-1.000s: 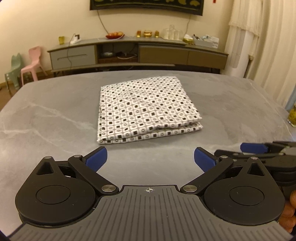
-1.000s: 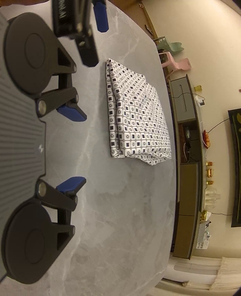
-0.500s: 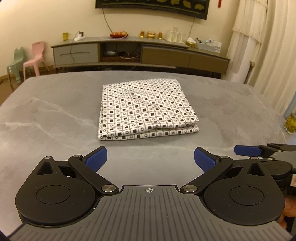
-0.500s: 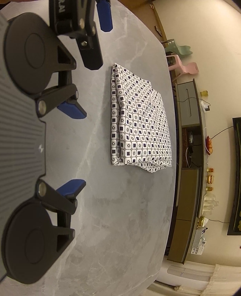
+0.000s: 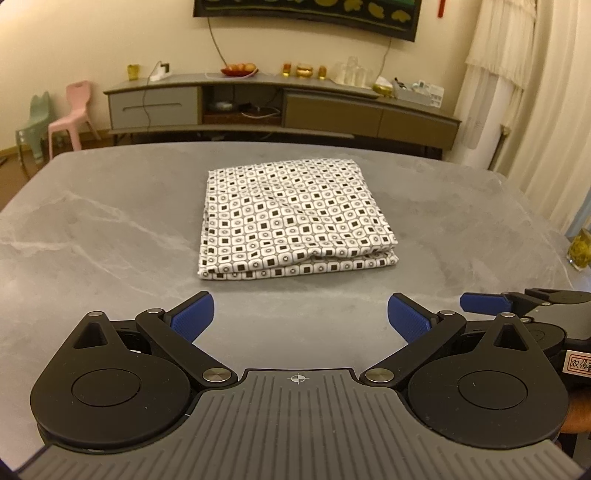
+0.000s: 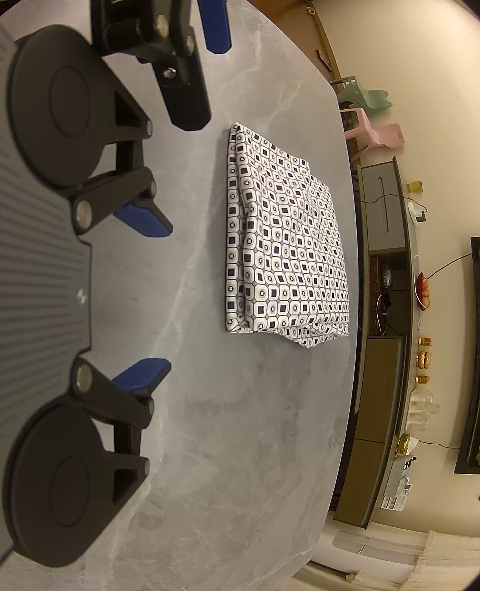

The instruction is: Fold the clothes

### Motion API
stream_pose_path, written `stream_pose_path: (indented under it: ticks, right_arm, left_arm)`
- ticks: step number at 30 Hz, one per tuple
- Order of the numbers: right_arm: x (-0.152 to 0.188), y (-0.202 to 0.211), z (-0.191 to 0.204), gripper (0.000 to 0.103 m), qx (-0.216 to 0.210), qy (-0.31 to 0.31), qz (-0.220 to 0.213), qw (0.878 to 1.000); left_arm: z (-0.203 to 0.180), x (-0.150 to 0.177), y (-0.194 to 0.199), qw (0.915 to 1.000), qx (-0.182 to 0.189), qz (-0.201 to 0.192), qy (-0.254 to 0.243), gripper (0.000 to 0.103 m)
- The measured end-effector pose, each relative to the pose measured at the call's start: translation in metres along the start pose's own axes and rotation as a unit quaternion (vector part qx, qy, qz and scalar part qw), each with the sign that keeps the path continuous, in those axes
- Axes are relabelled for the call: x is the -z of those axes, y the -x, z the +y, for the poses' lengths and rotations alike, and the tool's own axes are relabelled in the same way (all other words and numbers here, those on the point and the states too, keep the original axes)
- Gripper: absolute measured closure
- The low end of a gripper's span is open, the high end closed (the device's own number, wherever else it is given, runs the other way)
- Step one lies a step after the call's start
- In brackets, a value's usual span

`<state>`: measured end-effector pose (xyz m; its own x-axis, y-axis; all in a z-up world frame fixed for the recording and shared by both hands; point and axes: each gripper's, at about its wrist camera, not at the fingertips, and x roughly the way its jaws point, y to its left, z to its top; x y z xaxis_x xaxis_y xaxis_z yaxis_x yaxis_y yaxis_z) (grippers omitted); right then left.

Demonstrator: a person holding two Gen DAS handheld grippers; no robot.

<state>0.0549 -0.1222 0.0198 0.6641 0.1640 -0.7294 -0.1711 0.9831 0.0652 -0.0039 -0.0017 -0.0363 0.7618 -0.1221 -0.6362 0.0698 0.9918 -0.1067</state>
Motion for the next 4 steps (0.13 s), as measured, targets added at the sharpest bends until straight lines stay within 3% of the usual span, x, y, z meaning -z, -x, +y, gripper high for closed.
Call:
stream_pose_path:
  ticks: [4]
  right_arm:
    - [-0.001,0.0004,0.0002,0.029,0.001,0.002,0.001,1.0]
  left_arm:
    - [-0.0003,-0.0001,-0.0001,1.0,-0.002,0.001,-0.001,0.01]
